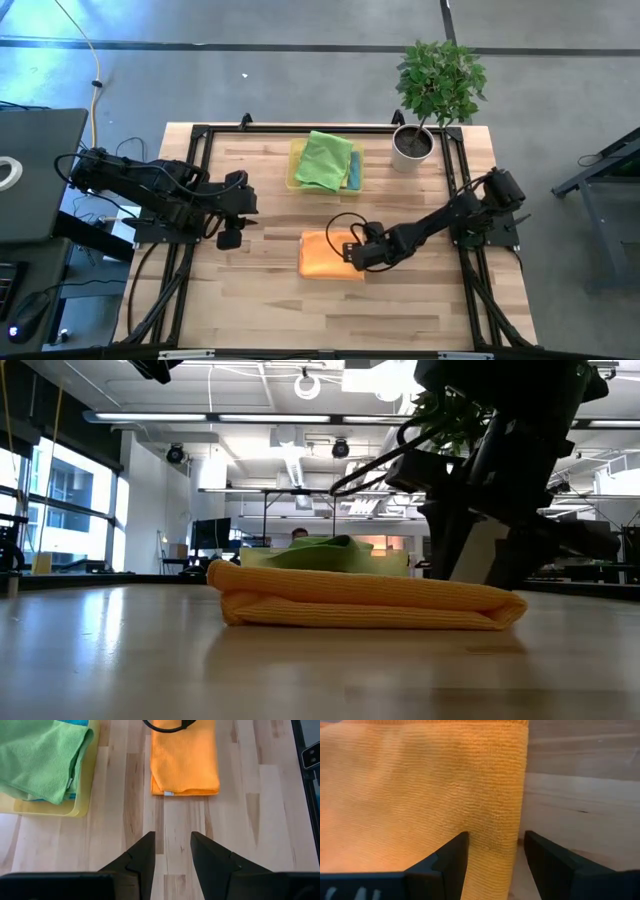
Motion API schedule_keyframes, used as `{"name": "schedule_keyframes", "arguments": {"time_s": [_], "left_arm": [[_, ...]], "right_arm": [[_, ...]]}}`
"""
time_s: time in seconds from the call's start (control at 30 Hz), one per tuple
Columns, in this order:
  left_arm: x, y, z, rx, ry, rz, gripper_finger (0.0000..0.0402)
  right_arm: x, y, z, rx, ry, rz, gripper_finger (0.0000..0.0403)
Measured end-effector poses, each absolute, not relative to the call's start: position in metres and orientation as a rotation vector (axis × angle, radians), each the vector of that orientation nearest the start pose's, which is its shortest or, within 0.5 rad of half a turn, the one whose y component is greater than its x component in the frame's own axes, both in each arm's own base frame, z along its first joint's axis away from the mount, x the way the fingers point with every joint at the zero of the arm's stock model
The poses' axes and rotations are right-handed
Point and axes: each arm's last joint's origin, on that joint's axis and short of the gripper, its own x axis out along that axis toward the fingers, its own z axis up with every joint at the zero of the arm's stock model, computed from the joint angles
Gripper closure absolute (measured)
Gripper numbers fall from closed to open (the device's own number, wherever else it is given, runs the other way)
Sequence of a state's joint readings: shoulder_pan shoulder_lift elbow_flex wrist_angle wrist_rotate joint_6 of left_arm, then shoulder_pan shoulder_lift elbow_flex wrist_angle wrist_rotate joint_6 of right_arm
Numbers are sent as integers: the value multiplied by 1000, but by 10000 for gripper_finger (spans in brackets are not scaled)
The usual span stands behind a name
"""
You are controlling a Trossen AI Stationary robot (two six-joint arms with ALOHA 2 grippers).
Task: Fold microfiber towels
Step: Put the folded orange microfiber cloth into the yellow bin
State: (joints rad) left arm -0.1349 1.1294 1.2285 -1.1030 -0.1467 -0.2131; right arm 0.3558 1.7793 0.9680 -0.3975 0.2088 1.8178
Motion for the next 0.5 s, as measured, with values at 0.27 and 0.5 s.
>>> {"name": "schedule_keyframes", "arguments": {"time_s": [0.27, 0.5], "left_arm": [[196, -21, 345, -6, 978, 150, 287], [196, -19, 345, 26, 970, 189, 287]], "right_arm": [[305, 104, 128, 1247, 856, -937, 233], [308, 97, 126, 1200, 838, -942, 316]]}}
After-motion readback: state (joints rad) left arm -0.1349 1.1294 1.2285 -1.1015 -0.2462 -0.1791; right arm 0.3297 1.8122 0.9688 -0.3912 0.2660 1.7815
